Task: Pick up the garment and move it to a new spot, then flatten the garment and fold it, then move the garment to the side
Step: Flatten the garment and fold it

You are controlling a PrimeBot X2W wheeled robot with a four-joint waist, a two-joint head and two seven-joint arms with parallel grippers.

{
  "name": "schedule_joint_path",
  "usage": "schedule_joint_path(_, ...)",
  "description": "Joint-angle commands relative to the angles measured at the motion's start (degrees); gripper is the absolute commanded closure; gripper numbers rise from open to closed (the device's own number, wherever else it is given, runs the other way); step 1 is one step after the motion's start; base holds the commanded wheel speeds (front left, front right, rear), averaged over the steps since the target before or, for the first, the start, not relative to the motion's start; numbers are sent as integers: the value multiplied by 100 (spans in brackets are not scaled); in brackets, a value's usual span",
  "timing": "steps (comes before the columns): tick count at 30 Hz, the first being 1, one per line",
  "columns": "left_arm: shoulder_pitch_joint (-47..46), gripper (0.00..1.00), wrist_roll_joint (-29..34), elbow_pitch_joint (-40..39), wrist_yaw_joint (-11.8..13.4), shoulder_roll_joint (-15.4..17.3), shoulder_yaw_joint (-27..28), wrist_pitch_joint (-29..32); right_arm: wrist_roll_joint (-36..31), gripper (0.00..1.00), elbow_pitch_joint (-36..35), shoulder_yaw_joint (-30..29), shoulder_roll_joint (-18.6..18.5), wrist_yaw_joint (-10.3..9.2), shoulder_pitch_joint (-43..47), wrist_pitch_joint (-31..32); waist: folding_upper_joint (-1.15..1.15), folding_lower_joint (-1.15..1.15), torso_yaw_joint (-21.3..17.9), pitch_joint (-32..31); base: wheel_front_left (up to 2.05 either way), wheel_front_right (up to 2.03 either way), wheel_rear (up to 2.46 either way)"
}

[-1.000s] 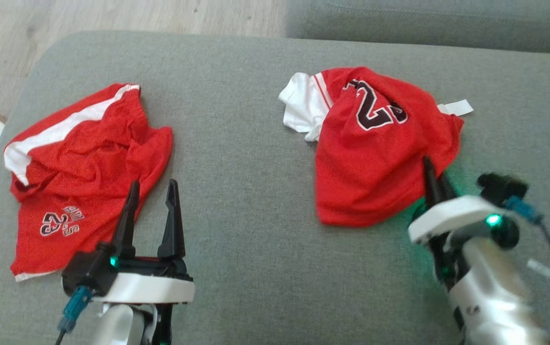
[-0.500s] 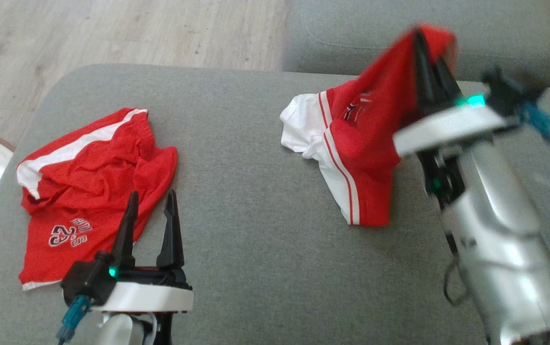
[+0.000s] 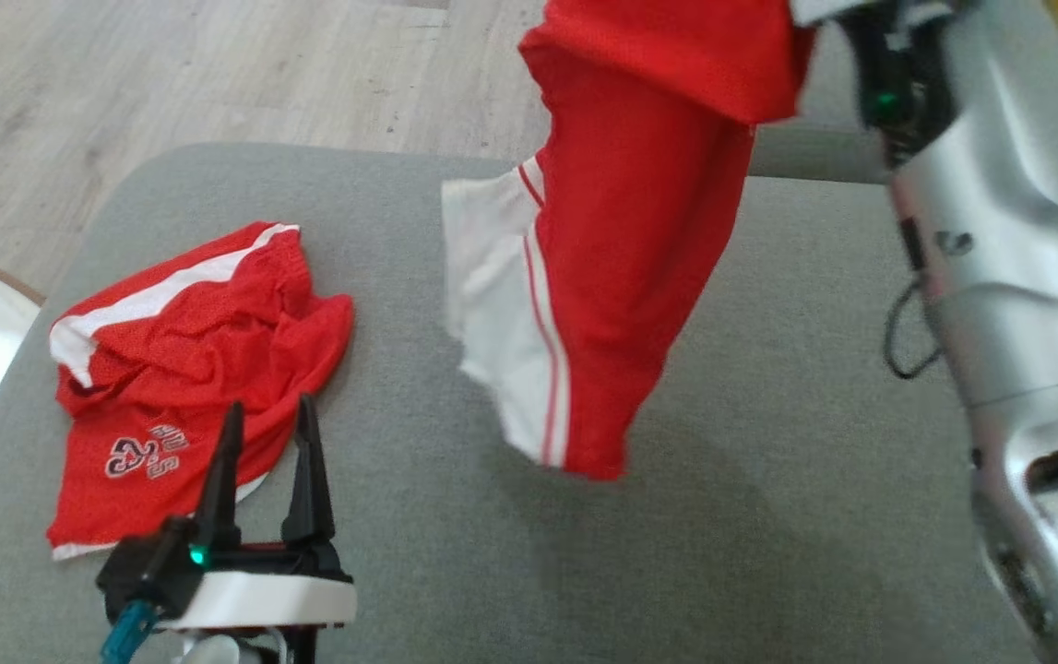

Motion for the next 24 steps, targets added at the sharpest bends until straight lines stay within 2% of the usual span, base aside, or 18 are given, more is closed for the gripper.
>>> schedule_joint_path(1, -165, 0, -63, -265, 24, 1, 265, -54, -395, 100, 125, -330, -72, -4, -21, -54, 0, 1, -110, 46, 0, 0, 0)
schedule_joint_path(5, -160, 0, -66, -273, -12, 1, 241, -55, -1121, 100, 710, -1016, -599, -4, 395, 6, 0, 1, -264, 152, 0, 0, 0)
schedule_joint_path(6, -204, 0, -35, -263, -32, 1, 182, -55, -1526, 100, 1017, -1273, -905, -4, 698, 81, 0, 1, -323, 218, 0, 0, 0)
schedule_joint_path(9, -288, 0, 6, -243, -52, 1, 111, -55, -2242, 100, 1586, -1692, -1367, -4, 1156, 315, 0, 1, -398, 321, 0, 0, 0)
schedule_joint_path(11, -324, 0, 17, -237, -59, 1, 87, -55, -2445, 100, 1770, -1894, -1479, -4, 1270, 422, 0, 1, -406, 353, 0, 0, 0)
schedule_joint_path(12, -358, 0, 22, -233, -64, 1, 70, -55, -2640, 64, 1903, -2111, -1575, -4, 1364, 470, 0, 1, -415, 381, 0, 0, 0)
schedule_joint_path(13, -385, 0, 26, -228, -68, 1, 60, -55, -2857, 0, 2017, -2318, -1654, -4, 1450, 534, 0, 1, -422, 399, 0, 0, 0)
schedule_joint_path(15, -418, 0, 29, -226, -72, 1, 64, -55, -3225, 0, 2161, -2659, -1674, -4, 1572, 679, 0, 1, -452, 435, 0, 0, 0)
schedule_joint_path(19, -446, 0, 39, -211, -78, 1, 107, -55, -3656, 0, 2123, -3101, -1411, -4, 1627, 776, 0, 1, -538, 474, 0, 0, 0)
schedule_joint_path(24, -444, 0, 8, -205, -70, 1, 132, -55, -3961, 0, 1727, -3289, -1005, -4, 1666, 444, 0, 1, -702, 402, 0, 0, 0)
